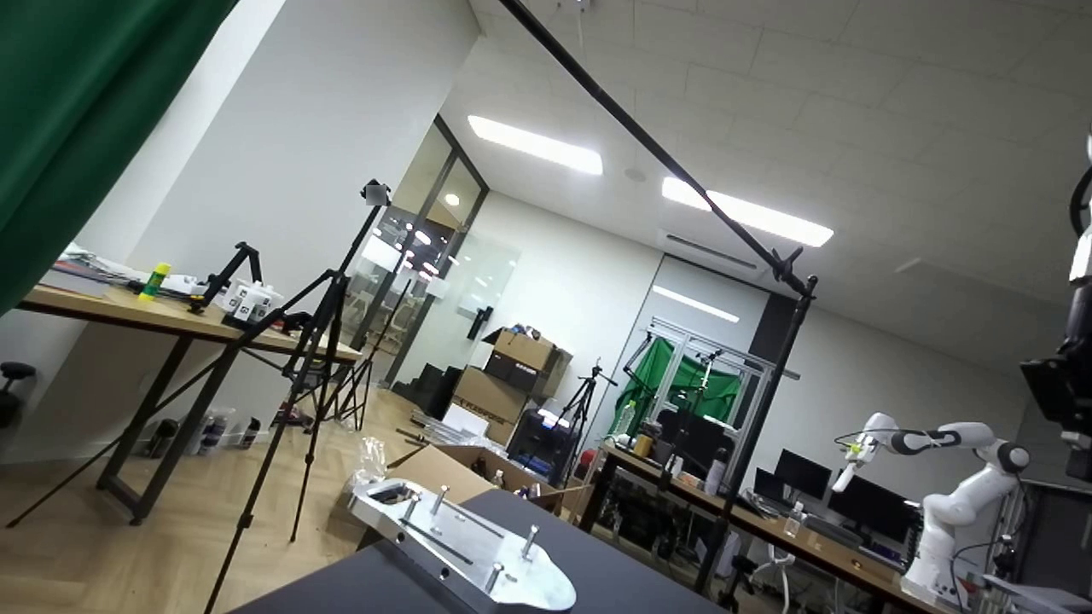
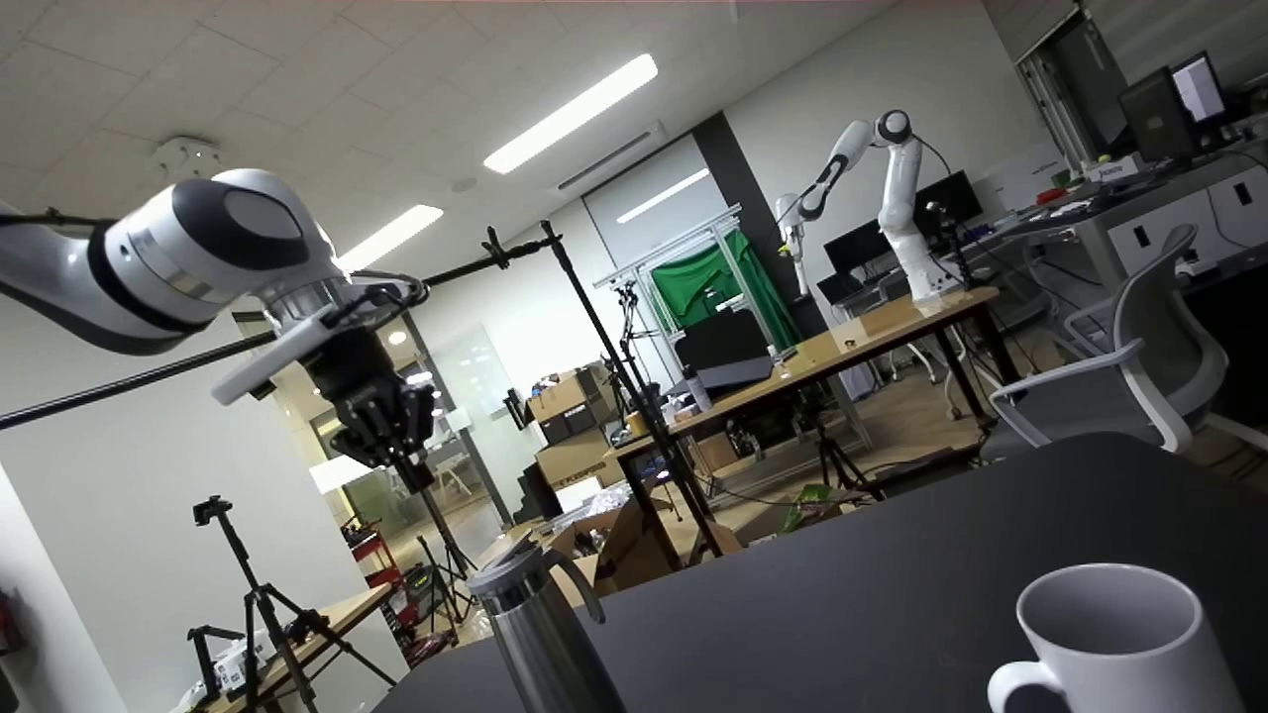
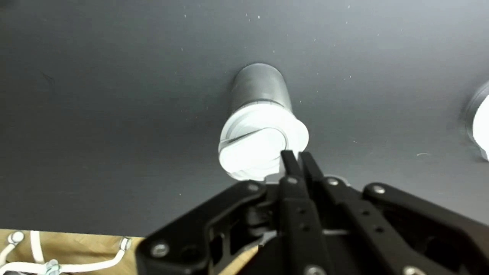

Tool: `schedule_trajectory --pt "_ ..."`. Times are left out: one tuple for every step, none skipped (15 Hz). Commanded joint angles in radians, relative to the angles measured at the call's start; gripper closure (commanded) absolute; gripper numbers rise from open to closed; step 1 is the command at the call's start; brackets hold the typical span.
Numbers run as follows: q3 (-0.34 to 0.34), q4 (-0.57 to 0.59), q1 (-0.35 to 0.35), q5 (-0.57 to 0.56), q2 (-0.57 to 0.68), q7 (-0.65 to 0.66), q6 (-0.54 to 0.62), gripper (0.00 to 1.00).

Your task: Press the button on the lid of the silver flask

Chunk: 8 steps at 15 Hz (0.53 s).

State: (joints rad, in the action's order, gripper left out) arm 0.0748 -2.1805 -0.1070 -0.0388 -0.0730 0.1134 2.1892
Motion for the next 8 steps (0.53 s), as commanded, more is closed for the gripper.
schedule_trajectory --pt "0.007 -0.079 0.016 -0.016 -0.145 0.047 -0.125 0.6" --pt "0.001 -0.099 0.02 0.014 -0.185 0.033 -0.175 0.54" --pt "-0.003 -0.114 0.025 0.028 -0.217 0.03 -0.216 0.46" --pt "-0.004 -0.117 0.031 0.032 -0.247 0.03 -0.261 0.4" --pt "-0.011 -0.133 0.038 0.049 -0.286 0.025 -0.291 0.34" --pt "-0.018 -0.139 0.043 0.069 -0.314 0.019 -0.319 0.27" --pt "-0.021 -0.143 0.049 0.08 -0.333 0.017 -0.336 0.2" --pt "-0.02 -0.144 0.056 0.082 -0.349 0.024 -0.349 0.14"
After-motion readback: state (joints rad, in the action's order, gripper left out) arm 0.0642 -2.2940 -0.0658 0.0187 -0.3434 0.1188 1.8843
